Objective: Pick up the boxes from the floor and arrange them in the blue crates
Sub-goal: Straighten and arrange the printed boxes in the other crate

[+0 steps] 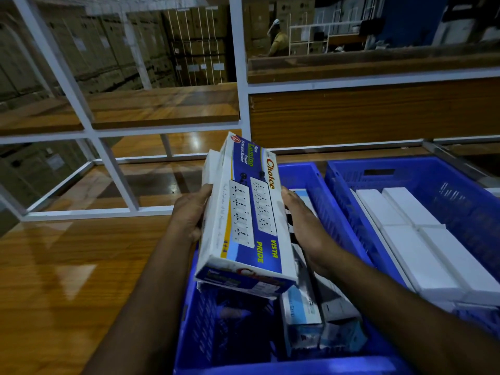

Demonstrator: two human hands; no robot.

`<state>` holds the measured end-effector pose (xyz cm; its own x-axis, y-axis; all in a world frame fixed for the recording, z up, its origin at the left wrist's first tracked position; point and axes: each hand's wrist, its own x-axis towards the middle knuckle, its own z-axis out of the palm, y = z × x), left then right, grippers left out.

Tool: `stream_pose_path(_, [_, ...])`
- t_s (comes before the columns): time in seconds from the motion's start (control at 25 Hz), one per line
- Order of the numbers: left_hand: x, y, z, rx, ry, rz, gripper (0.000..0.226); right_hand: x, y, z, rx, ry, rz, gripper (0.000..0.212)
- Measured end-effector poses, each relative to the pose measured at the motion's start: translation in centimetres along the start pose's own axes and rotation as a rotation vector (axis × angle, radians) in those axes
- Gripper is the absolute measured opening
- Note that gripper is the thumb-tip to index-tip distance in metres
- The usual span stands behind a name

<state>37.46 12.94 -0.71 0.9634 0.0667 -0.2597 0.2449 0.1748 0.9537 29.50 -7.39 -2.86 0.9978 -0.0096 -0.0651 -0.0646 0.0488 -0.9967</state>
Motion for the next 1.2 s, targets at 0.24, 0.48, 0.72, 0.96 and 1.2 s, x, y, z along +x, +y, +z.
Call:
stream_pose_path(0.24, [0.0, 0.0, -0.2, 0.05, 0.039, 0.022, 0.057, 0.6, -0.7, -1.2, 0.173, 0.007, 0.12, 0.055])
stream_pose_path(0.48, [-0.5, -0.2, -0.1, 0.089, 0.029, 0.021, 0.039, 1.0, -1.1, -1.5, -0.202, 0.194, -0.1, 0.042])
stream_pose_path(0.72, [-1.5, 0.3, 1.8, 0.154, 0.193, 0.199, 0.047, 1.0, -4.2, 0.4, -0.559, 0.001, 0.044, 0.111])
stream_pose_path(0.96, [-1.8, -0.6, 2.3, 0.315, 0.29, 0.292, 0.052, 0.7, -4.2, 2.5, -0.961, -0.074, 0.079, 0.15])
stream_pose_path(1.2, [-2.3, -0.6, 2.6, 0.413, 0.317, 0.396, 0.058, -1.0, -5.1, 2.8, -1.188, -0.178, -0.057, 0.155])
